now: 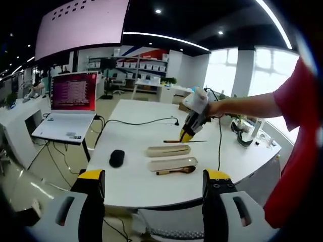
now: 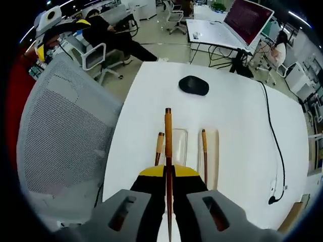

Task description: Arrange the utensils inside the cutlery case until each visible utensil rests in its matching compartment.

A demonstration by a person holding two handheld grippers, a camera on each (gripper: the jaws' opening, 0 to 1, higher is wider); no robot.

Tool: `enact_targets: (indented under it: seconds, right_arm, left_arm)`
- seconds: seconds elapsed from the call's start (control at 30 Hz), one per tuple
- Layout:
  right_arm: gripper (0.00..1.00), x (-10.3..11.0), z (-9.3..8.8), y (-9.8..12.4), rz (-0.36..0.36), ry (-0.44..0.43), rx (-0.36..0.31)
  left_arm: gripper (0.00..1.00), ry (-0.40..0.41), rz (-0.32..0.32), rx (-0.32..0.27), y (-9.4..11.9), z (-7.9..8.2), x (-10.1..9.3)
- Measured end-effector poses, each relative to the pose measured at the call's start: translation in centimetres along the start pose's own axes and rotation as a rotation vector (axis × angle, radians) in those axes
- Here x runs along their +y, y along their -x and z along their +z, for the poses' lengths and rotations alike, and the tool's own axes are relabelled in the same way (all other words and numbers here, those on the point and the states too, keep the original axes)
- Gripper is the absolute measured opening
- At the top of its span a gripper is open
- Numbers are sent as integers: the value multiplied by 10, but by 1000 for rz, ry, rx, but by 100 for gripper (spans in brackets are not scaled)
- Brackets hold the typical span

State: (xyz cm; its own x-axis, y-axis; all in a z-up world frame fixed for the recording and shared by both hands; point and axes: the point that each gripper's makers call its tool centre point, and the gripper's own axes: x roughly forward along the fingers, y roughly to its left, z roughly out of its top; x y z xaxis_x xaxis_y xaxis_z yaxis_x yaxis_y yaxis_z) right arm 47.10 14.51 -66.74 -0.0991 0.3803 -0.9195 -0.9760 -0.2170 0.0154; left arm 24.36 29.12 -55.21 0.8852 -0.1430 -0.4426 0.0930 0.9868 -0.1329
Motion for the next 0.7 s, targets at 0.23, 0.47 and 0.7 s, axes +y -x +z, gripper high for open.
enact_targets:
  seconds: [0.23, 0.47, 0.7]
  right_arm:
    - [1, -23, 3, 20, -26, 9, -7]
    - [1, -35, 1, 20, -8, -21, -20]
    - [1, -40, 4, 22, -20, -7, -8]
  left_arm:
    - [81, 1, -4, 10, -4, -3, 0]
    - [81, 2, -12, 8, -7, -2, -1]
    - [81, 17, -10, 15, -8, -6, 2]
